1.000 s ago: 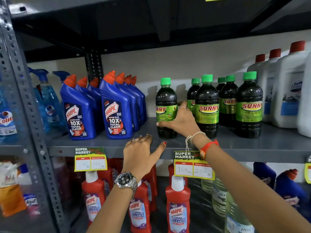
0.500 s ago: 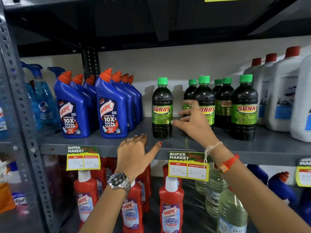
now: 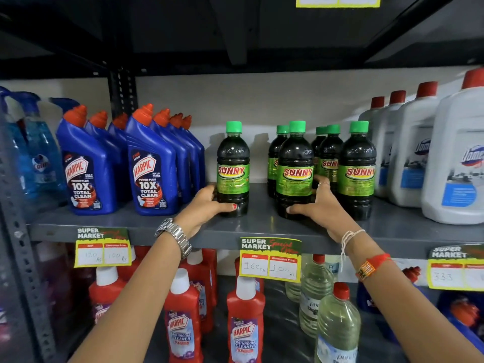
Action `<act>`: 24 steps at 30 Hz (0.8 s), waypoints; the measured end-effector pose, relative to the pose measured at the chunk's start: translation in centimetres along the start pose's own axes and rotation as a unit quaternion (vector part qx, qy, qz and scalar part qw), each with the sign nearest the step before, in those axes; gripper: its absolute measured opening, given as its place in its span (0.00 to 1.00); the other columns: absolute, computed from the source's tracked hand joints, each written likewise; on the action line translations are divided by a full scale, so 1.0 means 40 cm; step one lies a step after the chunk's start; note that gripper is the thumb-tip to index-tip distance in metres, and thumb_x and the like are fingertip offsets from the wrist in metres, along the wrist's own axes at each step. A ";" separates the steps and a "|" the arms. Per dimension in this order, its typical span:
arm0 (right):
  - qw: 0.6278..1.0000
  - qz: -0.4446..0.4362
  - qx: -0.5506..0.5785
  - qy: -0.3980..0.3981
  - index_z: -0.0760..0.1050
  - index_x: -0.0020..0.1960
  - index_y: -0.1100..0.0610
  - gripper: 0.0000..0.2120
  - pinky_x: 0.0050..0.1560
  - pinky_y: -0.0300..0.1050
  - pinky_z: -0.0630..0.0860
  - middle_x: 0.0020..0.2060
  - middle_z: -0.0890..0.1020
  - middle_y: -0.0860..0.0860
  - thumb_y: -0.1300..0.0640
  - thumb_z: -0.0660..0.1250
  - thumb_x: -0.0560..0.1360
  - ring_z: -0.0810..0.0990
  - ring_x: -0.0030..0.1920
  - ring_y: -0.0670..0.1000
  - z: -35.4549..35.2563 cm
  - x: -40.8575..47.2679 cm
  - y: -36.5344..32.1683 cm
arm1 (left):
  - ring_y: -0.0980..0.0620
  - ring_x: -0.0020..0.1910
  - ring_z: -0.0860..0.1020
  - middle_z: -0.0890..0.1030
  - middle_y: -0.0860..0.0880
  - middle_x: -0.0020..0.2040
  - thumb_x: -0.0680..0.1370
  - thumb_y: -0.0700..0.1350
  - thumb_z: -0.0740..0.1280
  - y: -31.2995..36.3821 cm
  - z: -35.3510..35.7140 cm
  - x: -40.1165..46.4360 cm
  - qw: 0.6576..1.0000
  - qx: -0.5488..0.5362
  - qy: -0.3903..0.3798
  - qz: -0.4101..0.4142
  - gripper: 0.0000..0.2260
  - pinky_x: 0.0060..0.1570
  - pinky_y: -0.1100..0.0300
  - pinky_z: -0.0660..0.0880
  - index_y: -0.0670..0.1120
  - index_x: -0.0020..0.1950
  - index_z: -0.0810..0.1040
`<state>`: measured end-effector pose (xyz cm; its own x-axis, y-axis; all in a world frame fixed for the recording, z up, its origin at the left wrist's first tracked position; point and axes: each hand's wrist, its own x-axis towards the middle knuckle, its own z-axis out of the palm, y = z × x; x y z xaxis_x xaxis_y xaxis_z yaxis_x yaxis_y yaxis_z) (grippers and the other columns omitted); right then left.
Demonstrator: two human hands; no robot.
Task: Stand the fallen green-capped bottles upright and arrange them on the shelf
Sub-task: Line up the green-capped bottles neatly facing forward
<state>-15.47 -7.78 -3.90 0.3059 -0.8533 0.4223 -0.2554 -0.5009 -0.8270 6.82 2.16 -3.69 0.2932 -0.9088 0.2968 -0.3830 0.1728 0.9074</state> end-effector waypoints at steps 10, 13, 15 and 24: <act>1.000 -0.007 0.008 -0.012 0.59 0.66 0.60 0.39 0.64 0.45 0.66 0.55 0.73 0.52 0.63 0.78 0.62 0.70 0.58 0.51 -0.002 0.026 0.014 | 0.60 0.48 0.76 0.78 0.55 0.47 0.68 0.32 0.71 -0.008 0.003 -0.003 0.998 -0.024 0.039 0.036 0.23 0.47 0.65 0.72 0.42 0.61 0.72; 1.000 -0.004 0.000 -0.014 0.59 0.66 0.61 0.39 0.63 0.45 0.65 0.59 0.74 0.55 0.63 0.78 0.62 0.71 0.61 0.54 0.008 0.035 0.012 | 0.60 0.48 0.76 0.78 0.55 0.46 0.68 0.32 0.71 -0.009 0.004 -0.003 0.998 -0.023 0.049 0.037 0.23 0.46 0.66 0.71 0.42 0.61 0.72; 1.000 0.001 0.000 -0.015 0.58 0.67 0.62 0.40 0.63 0.44 0.65 0.61 0.73 0.56 0.63 0.77 0.62 0.71 0.62 0.55 0.016 0.043 0.012 | 0.60 0.48 0.76 0.78 0.55 0.46 0.67 0.32 0.71 -0.008 0.005 -0.005 0.998 -0.023 0.050 0.037 0.23 0.46 0.66 0.72 0.41 0.62 0.72; 1.000 0.010 0.008 -0.022 0.59 0.65 0.62 0.39 0.65 0.46 0.66 0.61 0.74 0.58 0.63 0.78 0.61 0.71 0.62 0.55 0.029 0.064 0.019 | 0.50 0.56 0.75 0.77 0.44 0.57 0.67 0.32 0.71 0.001 0.012 -0.008 0.998 -0.012 0.061 0.029 0.25 0.61 0.54 0.70 0.39 0.63 0.71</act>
<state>-13.83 -10.17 -3.90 0.3411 -0.8559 0.3888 -0.2482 -0.4809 -0.8409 6.29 2.29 -3.88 0.3755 -0.8447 0.3815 -0.3810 0.2345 0.8943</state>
